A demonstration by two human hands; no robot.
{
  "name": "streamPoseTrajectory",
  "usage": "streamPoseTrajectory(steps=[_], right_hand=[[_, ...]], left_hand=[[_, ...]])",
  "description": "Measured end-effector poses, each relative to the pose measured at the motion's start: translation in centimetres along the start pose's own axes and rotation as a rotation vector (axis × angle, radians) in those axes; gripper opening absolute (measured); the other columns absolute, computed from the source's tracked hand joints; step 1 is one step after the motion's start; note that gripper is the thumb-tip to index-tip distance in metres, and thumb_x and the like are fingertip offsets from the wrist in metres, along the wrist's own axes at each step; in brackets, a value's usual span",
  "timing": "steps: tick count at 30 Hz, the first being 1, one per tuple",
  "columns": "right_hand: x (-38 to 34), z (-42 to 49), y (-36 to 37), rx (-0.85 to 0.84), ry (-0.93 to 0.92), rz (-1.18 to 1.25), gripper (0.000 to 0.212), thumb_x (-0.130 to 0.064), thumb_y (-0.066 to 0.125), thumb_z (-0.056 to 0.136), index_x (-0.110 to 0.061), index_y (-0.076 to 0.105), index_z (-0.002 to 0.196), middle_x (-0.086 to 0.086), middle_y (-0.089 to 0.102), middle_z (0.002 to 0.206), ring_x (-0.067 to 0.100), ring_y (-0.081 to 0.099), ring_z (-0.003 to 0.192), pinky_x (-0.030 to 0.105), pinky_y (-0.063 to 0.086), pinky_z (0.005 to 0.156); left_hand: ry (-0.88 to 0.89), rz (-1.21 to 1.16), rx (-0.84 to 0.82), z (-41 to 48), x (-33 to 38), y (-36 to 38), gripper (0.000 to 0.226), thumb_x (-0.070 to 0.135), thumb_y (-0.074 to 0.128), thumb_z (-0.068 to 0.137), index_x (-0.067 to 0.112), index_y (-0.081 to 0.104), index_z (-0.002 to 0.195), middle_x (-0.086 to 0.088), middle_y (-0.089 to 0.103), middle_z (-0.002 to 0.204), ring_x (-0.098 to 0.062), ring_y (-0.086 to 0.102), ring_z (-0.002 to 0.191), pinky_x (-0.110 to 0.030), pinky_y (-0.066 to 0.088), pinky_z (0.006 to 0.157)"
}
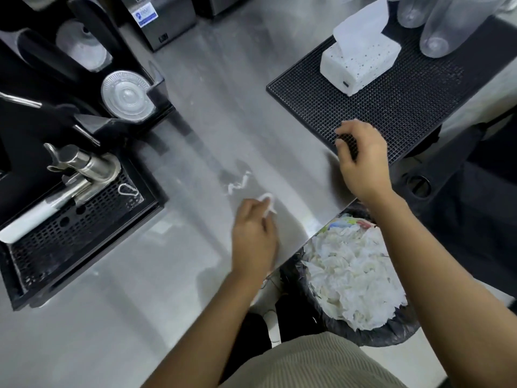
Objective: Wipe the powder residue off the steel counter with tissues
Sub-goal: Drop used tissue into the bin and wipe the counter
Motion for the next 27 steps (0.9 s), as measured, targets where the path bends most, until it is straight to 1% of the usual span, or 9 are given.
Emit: streamPoseTrajectory(steps=[3, 6, 8, 10, 13, 16, 21, 25, 27], right_hand=[[1.3, 0.8, 0.5, -0.138, 0.028, -0.068, 0.021, -0.014, 0.052, 0.097, -0.012, 0.062, 0.116, 0.004, 0.059, 0.131, 0.023, 0.046, 0.132, 0.049, 0.017, 0.119], [1.7, 0.7, 0.6, -0.147, -0.01, -0.106, 0.021, -0.015, 0.053, 0.098, -0.011, 0.065, 0.115, 0.004, 0.059, 0.132, 0.022, 0.044, 0.135, 0.047, 0.013, 0.119], [1.9, 0.6, 0.5, -0.128, -0.02, -0.07, 0.021, -0.015, 0.056, 0.096, -0.011, 0.066, 0.114, 0.004, 0.061, 0.13, 0.022, 0.046, 0.134, 0.047, 0.014, 0.12], [2.1, 0.5, 0.6, -0.101, -0.029, -0.042, 0.019, -0.014, 0.059, 0.094, -0.011, 0.068, 0.111, 0.005, 0.063, 0.127, 0.021, 0.049, 0.132, 0.046, 0.014, 0.12], [2.2, 0.3, 0.8, -0.046, -0.05, 0.004, 0.016, -0.011, 0.062, 0.092, -0.01, 0.07, 0.106, 0.005, 0.068, 0.12, 0.022, 0.055, 0.126, 0.048, 0.017, 0.12], [2.2, 0.2, 0.9, 0.008, -0.078, 0.027, 0.014, -0.008, 0.063, 0.091, -0.007, 0.071, 0.102, 0.006, 0.07, 0.112, 0.023, 0.06, 0.119, 0.052, 0.025, 0.118], [2.2, 0.4, 0.9, 0.027, -0.079, 0.051, 0.012, -0.009, 0.061, 0.092, -0.007, 0.07, 0.099, 0.004, 0.071, 0.105, 0.022, 0.063, 0.112, 0.051, 0.03, 0.116], [2.0, 0.6, 0.0, 0.043, -0.032, 0.195, 0.009, -0.012, 0.064, 0.092, -0.009, 0.071, 0.097, -0.008, 0.066, 0.099, 0.018, 0.064, 0.103, 0.046, 0.032, 0.116], [2.0, 0.5, -0.3, 0.041, -0.016, 0.191, 0.009, -0.017, 0.067, 0.091, -0.009, 0.072, 0.092, -0.01, 0.065, 0.097, 0.015, 0.063, 0.102, 0.051, 0.035, 0.111]], left_hand=[[0.167, -0.065, -0.165, -1.3, 4.2, 3.3, 0.032, 0.007, 0.047, 0.089, 0.003, 0.067, 0.115, -0.006, 0.058, 0.095, -0.021, 0.059, 0.087, -0.029, 0.049, 0.083], [0.078, -0.255, -0.279, -0.9, 5.5, 3.7, 0.03, -0.002, 0.055, 0.086, 0.007, 0.071, 0.11, 0.001, 0.058, 0.088, -0.006, 0.056, 0.076, -0.016, 0.045, 0.073], [-0.071, -0.343, -0.147, 0.3, 4.2, 1.6, 0.032, -0.007, 0.059, 0.083, 0.013, 0.072, 0.104, 0.008, 0.059, 0.089, 0.006, 0.055, 0.072, -0.007, 0.041, 0.067], [-0.15, -0.237, 0.088, 1.9, 1.1, -1.7, 0.03, -0.005, 0.06, 0.084, 0.017, 0.07, 0.102, 0.004, 0.061, 0.093, 0.009, 0.057, 0.078, -0.007, 0.042, 0.068], [-0.268, 0.021, 0.295, 4.3, -4.3, -5.7, 0.022, 0.001, 0.057, 0.087, 0.006, 0.07, 0.104, -0.013, 0.063, 0.099, -0.018, 0.061, 0.088, -0.023, 0.045, 0.081], [-0.297, 0.144, 0.281, 5.3, -6.4, -5.7, 0.025, -0.003, 0.055, 0.086, 0.0, 0.07, 0.106, -0.019, 0.063, 0.1, -0.031, 0.061, 0.09, -0.015, 0.037, 0.084], [-0.095, 0.092, 0.112, 3.8, -1.4, -1.1, 0.028, -0.011, 0.057, 0.082, -0.003, 0.069, 0.107, -0.016, 0.06, 0.097, -0.012, 0.051, 0.072, 0.005, 0.03, 0.078], [0.043, -0.106, -0.129, 0.6, 3.2, 2.8, 0.031, -0.004, 0.057, 0.085, 0.005, 0.068, 0.113, -0.005, 0.057, 0.099, -0.012, 0.055, 0.076, -0.014, 0.044, 0.077], [0.133, -0.203, -0.344, -0.6, 4.7, 3.6, 0.031, -0.004, 0.057, 0.085, 0.008, 0.07, 0.111, 0.001, 0.056, 0.094, 0.001, 0.051, 0.074, -0.013, 0.042, 0.074]])
Point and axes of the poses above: each hand's wrist, its own z-axis towards the middle knuckle, its own y-axis out of the palm, x = y × z, the point moved 1 cm from there along z, towards the middle knuckle
